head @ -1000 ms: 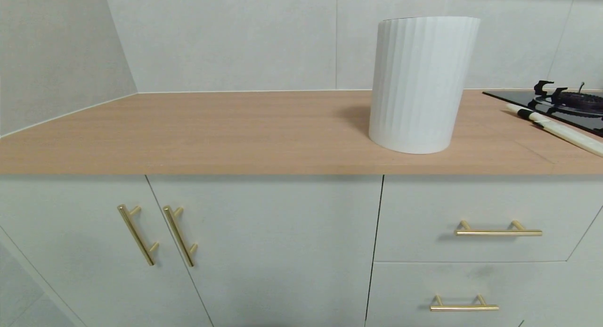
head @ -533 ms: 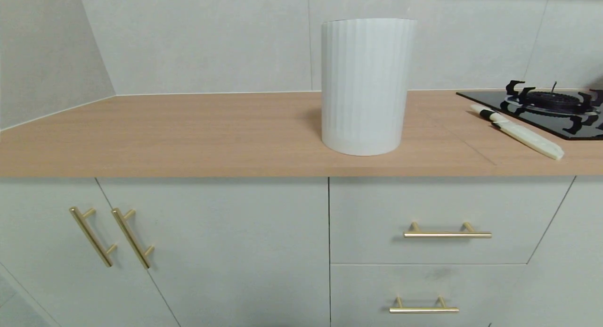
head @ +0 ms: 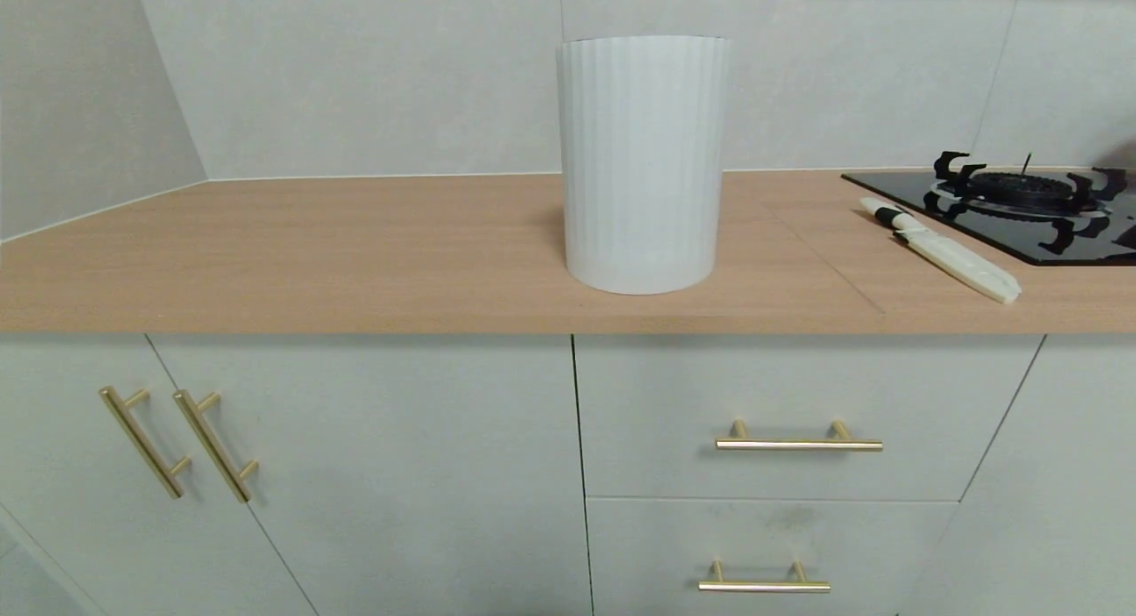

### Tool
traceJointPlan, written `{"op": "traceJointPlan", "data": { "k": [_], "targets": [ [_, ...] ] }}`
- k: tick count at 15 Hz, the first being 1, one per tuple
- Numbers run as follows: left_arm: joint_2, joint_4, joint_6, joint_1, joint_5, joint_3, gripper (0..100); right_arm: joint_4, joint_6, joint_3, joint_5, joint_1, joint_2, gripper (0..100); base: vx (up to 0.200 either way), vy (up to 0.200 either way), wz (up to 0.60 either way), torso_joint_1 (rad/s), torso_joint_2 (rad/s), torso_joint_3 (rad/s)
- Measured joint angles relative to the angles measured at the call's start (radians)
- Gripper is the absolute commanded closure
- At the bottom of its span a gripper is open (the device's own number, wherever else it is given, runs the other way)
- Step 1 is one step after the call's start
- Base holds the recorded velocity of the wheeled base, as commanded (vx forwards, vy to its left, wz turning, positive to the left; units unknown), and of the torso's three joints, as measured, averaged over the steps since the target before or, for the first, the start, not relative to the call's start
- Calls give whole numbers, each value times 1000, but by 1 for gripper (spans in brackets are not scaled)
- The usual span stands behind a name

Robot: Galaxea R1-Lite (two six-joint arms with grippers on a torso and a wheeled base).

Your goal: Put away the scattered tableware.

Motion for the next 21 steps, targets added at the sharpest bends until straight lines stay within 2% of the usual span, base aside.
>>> {"op": "traceJointPlan", "data": {
  "k": [6, 9, 21],
  "targets": [
    [0, 0, 1, 0, 0, 0, 0, 0, 0, 0, 0, 0, 0, 0, 0, 0, 0, 3, -17, -13],
    [0, 0, 1, 0, 0, 0, 0, 0, 0, 0, 0, 0, 0, 0, 0, 0, 0, 54, -229, -243],
    [0, 0, 0, 0, 0, 0, 0, 0, 0, 0, 0, 0, 0, 0, 0, 0, 0, 178, -485, -290]
  ]
}}
